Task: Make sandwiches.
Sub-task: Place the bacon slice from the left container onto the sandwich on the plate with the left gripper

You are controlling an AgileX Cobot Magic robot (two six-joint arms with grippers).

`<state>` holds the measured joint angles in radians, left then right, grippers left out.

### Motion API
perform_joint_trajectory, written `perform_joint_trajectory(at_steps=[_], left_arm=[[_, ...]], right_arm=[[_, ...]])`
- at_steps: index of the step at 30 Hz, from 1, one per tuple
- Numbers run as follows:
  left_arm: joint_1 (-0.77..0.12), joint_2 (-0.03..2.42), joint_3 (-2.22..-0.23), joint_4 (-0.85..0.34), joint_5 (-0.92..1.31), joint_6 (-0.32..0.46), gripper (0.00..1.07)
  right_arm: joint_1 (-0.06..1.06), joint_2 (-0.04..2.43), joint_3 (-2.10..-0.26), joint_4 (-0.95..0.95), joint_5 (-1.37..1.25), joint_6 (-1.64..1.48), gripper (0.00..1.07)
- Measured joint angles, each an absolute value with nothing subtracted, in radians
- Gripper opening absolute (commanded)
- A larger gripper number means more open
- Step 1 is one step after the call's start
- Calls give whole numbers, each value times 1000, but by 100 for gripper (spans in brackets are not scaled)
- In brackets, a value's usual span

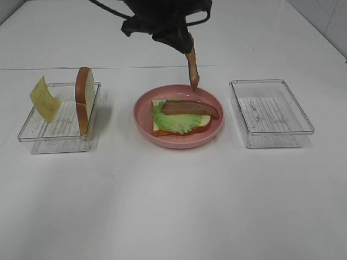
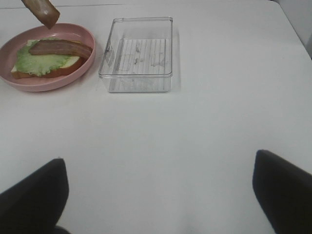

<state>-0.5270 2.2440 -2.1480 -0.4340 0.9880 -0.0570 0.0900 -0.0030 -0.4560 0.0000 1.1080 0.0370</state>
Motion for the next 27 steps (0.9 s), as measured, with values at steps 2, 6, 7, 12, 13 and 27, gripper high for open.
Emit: perform_joint_trajectory(at_steps=[2,6,7,12,13,27], left_arm=[[-534,2266,-2148,-448,971,-57,0],[-546,2301,-2148,-498,937,-53,0],[-546,2301,-2148,-498,937,-53,0],[-548,2324,-2148,-559,916,-37,0],[-548,2338,-2148,-572,915,-34,0],[-548,2412,-2148,-508,909,-27,0]], right_arm=[[90,-3,-456,0,1108,37,96],[90,-3,-456,0,1108,37,96],[90,-3,-456,0,1108,37,96],[90,-3,-456,0,1108,37,96],[90,-3,-456,0,1108,37,96],[90,-3,-456,0,1108,37,96]])
